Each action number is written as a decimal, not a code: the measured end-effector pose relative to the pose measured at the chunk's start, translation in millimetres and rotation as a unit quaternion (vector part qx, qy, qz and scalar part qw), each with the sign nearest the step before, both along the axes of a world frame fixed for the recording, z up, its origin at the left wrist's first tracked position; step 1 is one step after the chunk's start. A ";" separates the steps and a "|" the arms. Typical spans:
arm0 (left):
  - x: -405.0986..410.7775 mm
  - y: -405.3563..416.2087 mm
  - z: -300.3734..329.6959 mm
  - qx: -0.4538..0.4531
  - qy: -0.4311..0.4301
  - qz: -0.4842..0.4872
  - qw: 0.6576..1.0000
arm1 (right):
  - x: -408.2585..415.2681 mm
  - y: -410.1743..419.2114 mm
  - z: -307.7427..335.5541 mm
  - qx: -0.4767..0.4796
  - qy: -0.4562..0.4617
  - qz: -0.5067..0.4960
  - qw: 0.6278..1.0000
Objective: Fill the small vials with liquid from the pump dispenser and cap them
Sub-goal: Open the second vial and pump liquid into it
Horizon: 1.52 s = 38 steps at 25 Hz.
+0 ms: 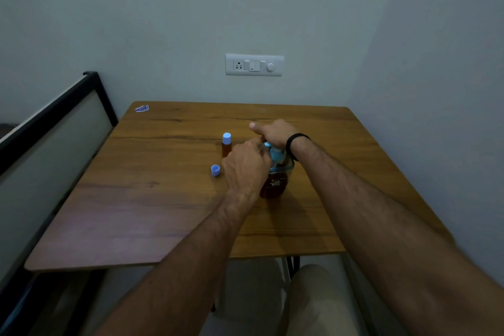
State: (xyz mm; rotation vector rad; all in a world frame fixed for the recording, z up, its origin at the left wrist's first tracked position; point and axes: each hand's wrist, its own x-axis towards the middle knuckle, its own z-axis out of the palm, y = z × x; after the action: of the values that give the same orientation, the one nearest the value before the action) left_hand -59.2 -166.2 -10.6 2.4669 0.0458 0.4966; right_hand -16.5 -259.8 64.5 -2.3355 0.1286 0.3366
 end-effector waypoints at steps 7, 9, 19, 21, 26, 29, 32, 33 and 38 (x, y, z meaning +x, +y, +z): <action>-0.8 -0.6 -0.6 -0.015 -0.007 0.004 1.000 | -4.2 -0.1 8.3 0.029 0.051 0.017 0.998; 1.1 -0.6 -0.4 -0.011 0.000 0.003 1.000 | -0.1 0.0 -1.0 0.007 0.007 0.005 1.000; -1.3 -1.0 1.6 -0.015 -0.002 0.006 1.000 | 3.4 1.0 -3.5 -0.004 0.001 0.009 1.000; -0.7 -1.3 1.3 -0.018 -0.003 0.004 1.000 | 5.4 3.5 -5.3 -0.026 -0.021 -0.006 0.999; -0.3 -1.4 -2.0 -0.035 -0.006 0.015 0.999 | -1.9 -0.3 7.1 0.028 0.059 0.022 0.998; -0.1 -0.2 -0.4 -0.033 0.003 -0.002 0.999 | 2.4 3.0 -4.2 -0.020 -0.009 0.008 1.000; -0.7 -1.5 0.6 -0.032 -0.001 0.010 0.999 | 3.0 2.7 -0.4 -0.021 0.006 0.013 1.000; -0.9 -2.0 0.2 -0.034 -0.005 0.015 0.999 | 1.5 0.8 3.8 0.000 0.037 0.017 0.999; 1.0 -0.8 -2.9 -0.030 -0.002 0.007 1.000 | 2.4 1.3 -3.3 -0.005 -0.006 0.011 1.000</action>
State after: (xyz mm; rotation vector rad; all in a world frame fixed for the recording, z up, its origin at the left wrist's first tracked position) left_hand -58.2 -167.0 -13.5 2.4077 0.0754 0.4984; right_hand -14.1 -258.5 61.2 -2.3509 0.0984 0.3335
